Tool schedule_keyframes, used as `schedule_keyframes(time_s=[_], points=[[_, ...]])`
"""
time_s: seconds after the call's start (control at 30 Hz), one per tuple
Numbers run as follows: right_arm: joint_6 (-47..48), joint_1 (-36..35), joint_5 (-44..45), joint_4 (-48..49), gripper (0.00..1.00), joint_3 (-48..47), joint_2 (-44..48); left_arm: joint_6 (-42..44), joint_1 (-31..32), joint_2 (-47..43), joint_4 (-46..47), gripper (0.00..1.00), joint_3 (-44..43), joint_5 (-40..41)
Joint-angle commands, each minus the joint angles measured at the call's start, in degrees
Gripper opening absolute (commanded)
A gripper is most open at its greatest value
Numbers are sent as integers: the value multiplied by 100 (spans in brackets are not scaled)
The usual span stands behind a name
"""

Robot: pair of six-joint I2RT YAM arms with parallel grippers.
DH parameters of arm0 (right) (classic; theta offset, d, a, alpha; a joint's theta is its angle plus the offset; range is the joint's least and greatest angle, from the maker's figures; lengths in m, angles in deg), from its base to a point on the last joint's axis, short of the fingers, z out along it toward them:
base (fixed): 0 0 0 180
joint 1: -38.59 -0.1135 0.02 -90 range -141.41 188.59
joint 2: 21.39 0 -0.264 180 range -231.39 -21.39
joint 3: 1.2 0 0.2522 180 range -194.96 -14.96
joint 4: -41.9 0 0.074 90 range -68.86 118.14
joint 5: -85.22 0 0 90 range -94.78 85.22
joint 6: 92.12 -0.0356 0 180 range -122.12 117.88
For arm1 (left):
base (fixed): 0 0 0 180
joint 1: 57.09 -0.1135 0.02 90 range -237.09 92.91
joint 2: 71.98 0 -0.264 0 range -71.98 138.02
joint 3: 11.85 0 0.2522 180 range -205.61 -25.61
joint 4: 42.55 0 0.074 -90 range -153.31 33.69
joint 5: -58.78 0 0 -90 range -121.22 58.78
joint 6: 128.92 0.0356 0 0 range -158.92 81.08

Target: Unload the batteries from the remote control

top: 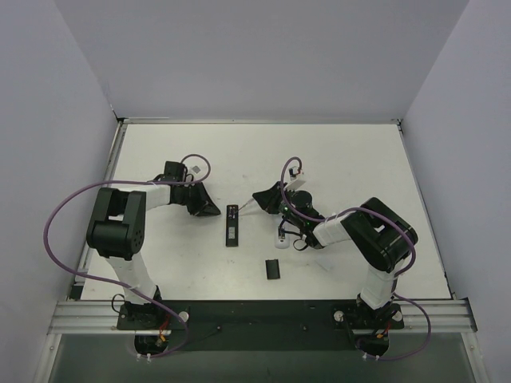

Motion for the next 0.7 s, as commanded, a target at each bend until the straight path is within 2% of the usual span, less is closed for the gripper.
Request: schedule_keyframes(time_s=[0.0, 0.33, 0.67], points=[[112, -43, 289, 226, 0, -136, 300, -15, 100, 72, 225, 21, -13, -158], [59, -43, 342, 429, 0, -188, 265, -6, 355, 230, 234, 21, -48, -114], [525, -219, 395, -1, 0, -364, 493, 20, 399, 248, 181, 21, -83, -79]])
